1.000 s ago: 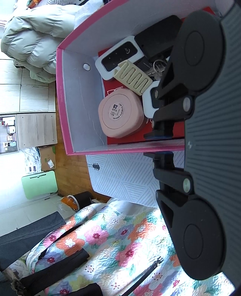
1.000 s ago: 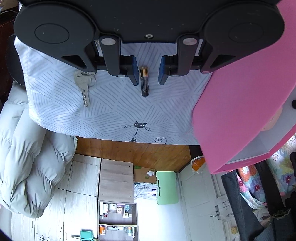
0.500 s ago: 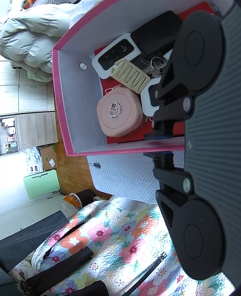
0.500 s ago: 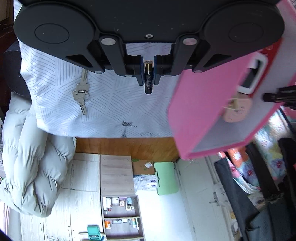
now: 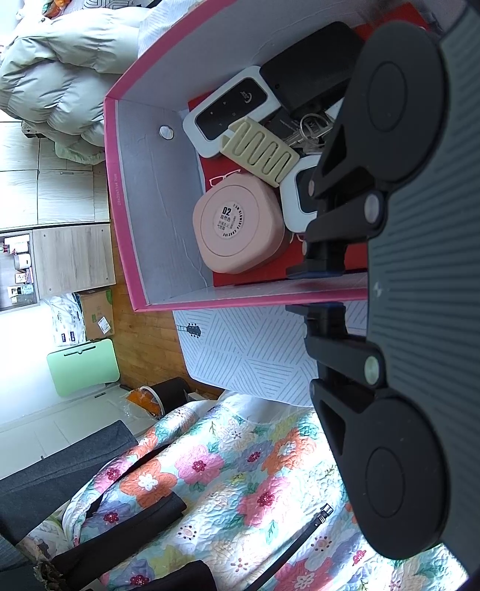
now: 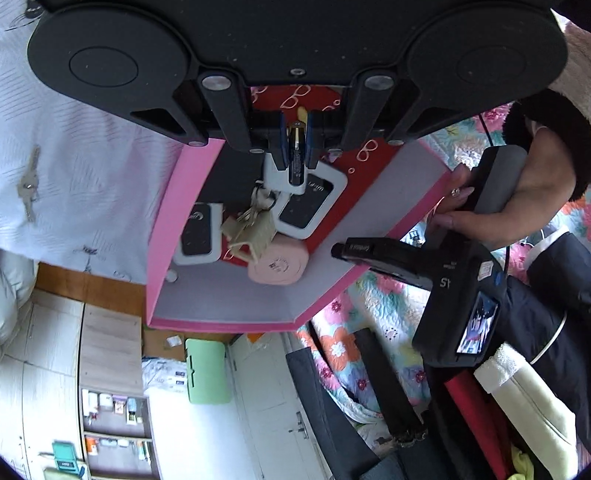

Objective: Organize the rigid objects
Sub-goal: 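Drop the small battery into the pink box, then grasp the silver key on the bed with the right tool, then carry the key into the pink box and open the right tool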

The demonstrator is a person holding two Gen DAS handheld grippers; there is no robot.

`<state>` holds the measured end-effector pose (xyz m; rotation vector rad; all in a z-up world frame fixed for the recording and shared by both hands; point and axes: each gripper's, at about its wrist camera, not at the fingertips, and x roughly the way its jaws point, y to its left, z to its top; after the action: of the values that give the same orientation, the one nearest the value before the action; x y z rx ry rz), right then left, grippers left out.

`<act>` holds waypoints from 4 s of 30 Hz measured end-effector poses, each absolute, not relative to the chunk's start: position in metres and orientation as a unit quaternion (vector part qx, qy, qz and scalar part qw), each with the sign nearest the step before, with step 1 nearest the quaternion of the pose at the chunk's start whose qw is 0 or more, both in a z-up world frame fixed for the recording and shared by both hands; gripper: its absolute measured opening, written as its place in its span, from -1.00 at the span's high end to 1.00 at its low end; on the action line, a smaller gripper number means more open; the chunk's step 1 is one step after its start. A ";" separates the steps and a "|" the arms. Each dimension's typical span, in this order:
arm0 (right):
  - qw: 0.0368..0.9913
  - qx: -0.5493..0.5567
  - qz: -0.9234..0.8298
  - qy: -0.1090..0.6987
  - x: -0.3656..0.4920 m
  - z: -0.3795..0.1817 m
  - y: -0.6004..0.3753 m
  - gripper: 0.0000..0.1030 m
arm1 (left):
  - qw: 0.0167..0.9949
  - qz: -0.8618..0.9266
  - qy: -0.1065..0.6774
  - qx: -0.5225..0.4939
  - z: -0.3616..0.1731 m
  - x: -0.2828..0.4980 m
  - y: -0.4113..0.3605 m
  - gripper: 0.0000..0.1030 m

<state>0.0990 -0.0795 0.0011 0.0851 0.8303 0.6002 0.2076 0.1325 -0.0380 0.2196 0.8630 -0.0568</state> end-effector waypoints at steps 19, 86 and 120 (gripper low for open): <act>0.915 0.003 0.097 0.391 0.118 -0.018 -0.189 0.46 | 0.902 -0.029 0.417 0.106 -0.039 0.208 0.133 0.80; 0.960 0.001 0.182 0.214 0.083 0.058 -0.108 0.94 | 0.906 -0.047 0.418 0.045 -0.036 0.207 0.150 0.89; 0.873 0.132 0.277 0.379 0.099 0.001 -0.036 0.65 | 0.864 -0.094 0.487 0.089 -0.027 0.205 0.152 0.91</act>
<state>0.0995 -0.0355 0.0013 0.2749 0.7917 0.5782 0.2052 0.1515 -0.0266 0.1865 1.0214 -0.1964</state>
